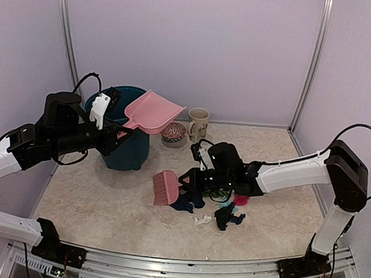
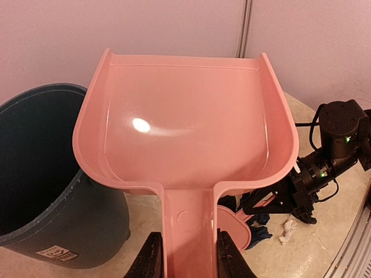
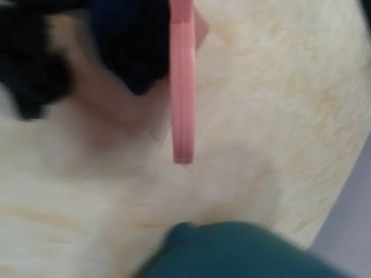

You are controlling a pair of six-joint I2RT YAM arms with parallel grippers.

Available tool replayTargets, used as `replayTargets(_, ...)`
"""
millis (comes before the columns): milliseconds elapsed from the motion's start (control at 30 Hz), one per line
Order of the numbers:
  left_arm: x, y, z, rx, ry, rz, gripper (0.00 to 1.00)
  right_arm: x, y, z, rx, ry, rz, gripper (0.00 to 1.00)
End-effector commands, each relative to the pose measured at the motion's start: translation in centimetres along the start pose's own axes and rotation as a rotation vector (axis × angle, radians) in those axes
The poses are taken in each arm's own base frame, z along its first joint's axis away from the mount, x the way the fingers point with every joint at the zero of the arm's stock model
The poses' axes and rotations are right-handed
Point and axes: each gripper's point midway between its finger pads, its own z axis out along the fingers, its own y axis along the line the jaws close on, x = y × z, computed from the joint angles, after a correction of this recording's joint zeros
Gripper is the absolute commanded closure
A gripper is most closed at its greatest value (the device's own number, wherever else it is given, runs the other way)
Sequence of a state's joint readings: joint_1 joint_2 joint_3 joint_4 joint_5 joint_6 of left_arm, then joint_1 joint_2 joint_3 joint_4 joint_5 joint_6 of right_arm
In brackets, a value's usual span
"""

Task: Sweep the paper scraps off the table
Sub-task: Sweep the paper scraps at the center of the board.

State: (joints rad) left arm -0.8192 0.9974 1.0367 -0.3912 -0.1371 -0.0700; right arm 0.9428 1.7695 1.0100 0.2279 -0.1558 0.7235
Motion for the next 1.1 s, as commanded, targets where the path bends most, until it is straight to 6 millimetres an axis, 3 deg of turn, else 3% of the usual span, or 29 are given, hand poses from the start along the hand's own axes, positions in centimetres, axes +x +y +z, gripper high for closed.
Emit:
replayTargets(0, -1.1, -0.3, -0.5, 0.015, -0.039, -0.005, 1.00, -0.1, -3.4, -2.2, 0.095, -0.014, 0.059, 1.00)
replayTargets(167, -1.0, -0.5, -0.3, 0.024, -0.033, -0.005, 1.00, -0.6, -6.9, -5.6, 0.196, -0.057, 0.089, 1.00)
replayTargets(333, -0.6, -0.8, 0.1, 0.036, -0.017, -0.001, 1.00, -2.0, -9.0, -9.9, 0.278, -0.133, 0.090, 1.00)
replayTargets(400, -0.5, -0.9, 0.3, 0.044, -0.010, -0.002, 1.00, -3.0, -8.8, -11.6, 0.281, -0.172, 0.073, 1.00)
replayTargets(567, -0.6, -2.0, 0.6, 0.101, -0.003, -0.014, 1.00, -5.5, -5.2, -15.2, 0.192, -0.244, -0.019, 1.00)
replayTargets(667, -0.7, -3.0, 0.7, 0.125, 0.015, -0.026, 1.00, -5.9, -3.1, -16.8, 0.122, -0.244, -0.057, 1.00)
replayTargets(833, -0.2, -5.5, 0.2, 0.166, 0.058, -0.033, 1.00, -3.7, -0.5, -17.6, -0.013, -0.135, -0.064, 1.00)
replayTargets(1067, 3.3, -8.9, -1.3, 0.249, 0.205, -0.046, 1.00, 3.2, 0.1, -15.4, -0.142, 0.141, -0.041, 1.00)
